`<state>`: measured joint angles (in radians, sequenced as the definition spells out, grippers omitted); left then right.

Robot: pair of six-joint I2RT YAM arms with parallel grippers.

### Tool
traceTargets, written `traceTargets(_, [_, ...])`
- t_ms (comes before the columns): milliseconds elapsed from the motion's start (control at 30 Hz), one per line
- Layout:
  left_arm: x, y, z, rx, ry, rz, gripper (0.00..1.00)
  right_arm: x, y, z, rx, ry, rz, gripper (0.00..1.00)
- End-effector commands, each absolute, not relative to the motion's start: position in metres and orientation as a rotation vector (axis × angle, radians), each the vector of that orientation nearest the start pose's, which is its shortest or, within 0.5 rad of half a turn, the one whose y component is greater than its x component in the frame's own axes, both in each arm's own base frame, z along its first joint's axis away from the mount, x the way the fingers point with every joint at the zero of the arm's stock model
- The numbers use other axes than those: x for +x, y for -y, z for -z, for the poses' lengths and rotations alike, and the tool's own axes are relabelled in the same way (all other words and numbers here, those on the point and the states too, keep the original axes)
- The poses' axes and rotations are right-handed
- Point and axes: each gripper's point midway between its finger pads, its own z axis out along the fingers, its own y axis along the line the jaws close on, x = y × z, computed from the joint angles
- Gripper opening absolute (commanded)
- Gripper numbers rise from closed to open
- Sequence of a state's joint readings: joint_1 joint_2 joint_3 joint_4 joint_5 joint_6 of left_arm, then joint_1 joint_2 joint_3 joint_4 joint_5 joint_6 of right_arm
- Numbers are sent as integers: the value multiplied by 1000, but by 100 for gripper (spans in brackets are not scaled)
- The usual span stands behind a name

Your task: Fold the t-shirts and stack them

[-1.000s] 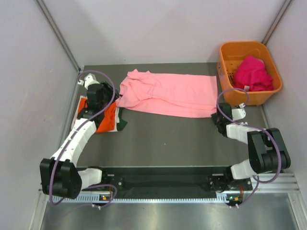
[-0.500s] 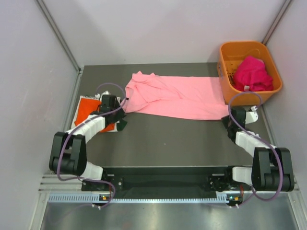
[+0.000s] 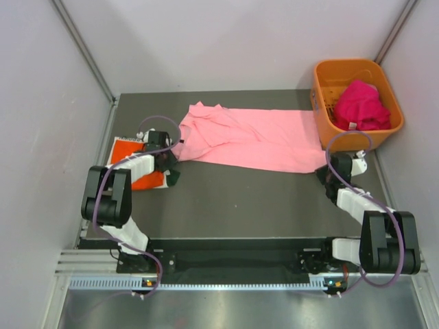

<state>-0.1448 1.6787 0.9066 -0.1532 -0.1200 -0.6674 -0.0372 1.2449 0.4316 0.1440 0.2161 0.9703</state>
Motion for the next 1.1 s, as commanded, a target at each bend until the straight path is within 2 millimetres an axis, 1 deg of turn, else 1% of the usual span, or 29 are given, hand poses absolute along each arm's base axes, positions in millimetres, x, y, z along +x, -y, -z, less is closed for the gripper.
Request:
traceTargets(0, [368,15,-11,-875,-2377,85,40,334,20,-65,1150,-1855,-285,0])
traceTargets(67, [370,-8,-22,-970,-2283,127,40,334,21,-67,1148,-1854,-281,0])
traceTargets(100, [361,-13,-17,-1001,-2281,130,41,333,22,-66,1151,-1861,-276,0])
traceTargets(133, [359,-20,-20,-1027,-2260,135,40,332,22,-65,1154,-1865,-274,0])
traceTargets(167, [360,-21,-27,-1022,-2233,143,40,331,23,-64,1154,-1868,-271,0])
traceTargets(267, [359,-24,-33,-1027,-2213,130,40,327,24,-61,1149,-1882,-259,0])
traceTargets(333, [356,-33,-37,-1048,-2196,88,41,324,26,-59,1148,-1892,-244,0])
traceTargets(367, [355,-38,-42,-1057,-2171,73,41,321,28,-57,1146,-1902,-231,0])
traceTargets(433, [355,-43,-49,-1067,-2143,79,42,319,31,-56,1136,-1910,-219,0])
traceTargets(533, [360,-28,-56,-985,-2153,168,40,317,31,-53,1123,-1932,-215,0])
traceTargets(567, [367,-22,-67,-946,-2117,205,38,316,32,-53,1127,-1934,-211,0])
traceTargets(600, [366,-13,-69,-908,-2121,241,39,315,31,-51,1128,-1950,-209,0])
traceTargets(633, [367,-1,-75,-848,-2120,262,40,315,30,-50,1119,-1959,-212,0])
traceTargets(667, [366,6,-85,-816,-2104,281,44,316,30,-51,1106,-1967,-212,0])
traceTargets(700, [366,14,-91,-788,-2101,307,45,316,30,-51,1105,-1971,-210,0])
traceTargets(733, [366,28,-94,-759,-2107,344,46,316,30,-51,1105,-1972,-206,0])
traceTargets(767, [367,34,-100,-747,-2099,374,46,315,31,-51,1101,-1970,-203,0])
traceTargets(800, [367,40,-101,-746,-2101,396,46,316,31,-52,1096,-1966,-204,0])
traceTargets(833, [367,51,-101,-748,-2113,439,46,316,31,-51,1094,-1966,-203,0])
traceTargets(900, [374,62,-106,-733,-2086,479,46,315,32,-51,1087,-1964,-203,0])
traceTargets(933, [375,72,-100,-724,-2104,494,46,316,32,-52,1087,-1959,-205,0])
traceTargets(1000, [384,78,-101,-720,-2107,499,45,316,31,-52,1080,-1959,-212,0])
traceTargets(1033, [387,79,-92,-721,-2131,487,45,316,30,-52,1077,-1960,-215,0])
traceTargets(1067, [396,79,-96,-718,-2123,484,44,317,30,-53,1072,-1962,-218,0])
